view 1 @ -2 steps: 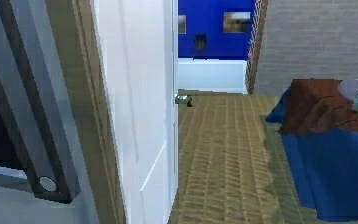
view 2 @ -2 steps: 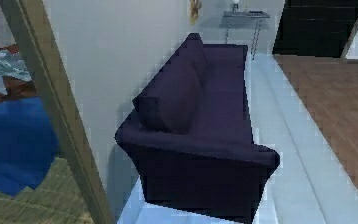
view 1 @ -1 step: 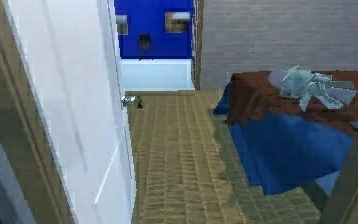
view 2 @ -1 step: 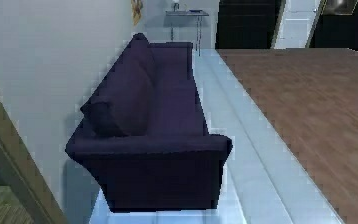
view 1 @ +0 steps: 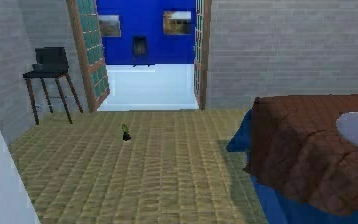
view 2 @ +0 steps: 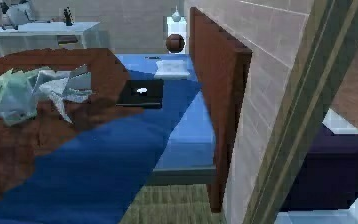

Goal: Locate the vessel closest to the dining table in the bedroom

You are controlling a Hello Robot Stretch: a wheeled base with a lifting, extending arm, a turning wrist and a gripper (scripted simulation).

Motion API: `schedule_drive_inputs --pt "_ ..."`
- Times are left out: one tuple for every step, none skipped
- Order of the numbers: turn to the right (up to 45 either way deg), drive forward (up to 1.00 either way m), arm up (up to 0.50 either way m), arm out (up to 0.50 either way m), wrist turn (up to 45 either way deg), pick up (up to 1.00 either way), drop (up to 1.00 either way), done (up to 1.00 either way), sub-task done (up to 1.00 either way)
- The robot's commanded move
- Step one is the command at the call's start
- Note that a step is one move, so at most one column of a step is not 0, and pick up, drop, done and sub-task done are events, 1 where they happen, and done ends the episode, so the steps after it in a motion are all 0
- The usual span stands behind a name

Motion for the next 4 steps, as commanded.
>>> schedule_drive_inputs --pt "0.0 0.6 0.0 0.0 0.0 0.0 0.0 0.0 0.0" --pt "-33.0 0.0 0.0 0.0 0.0 0.0 0.0 0.0 0.0" --pt "-3.0 0.0 0.0 0.0 0.0 0.0 0.0 0.0 0.0" --pt "0.0 1.0 0.0 0.0 0.0 0.0 0.0 0.0 0.0"
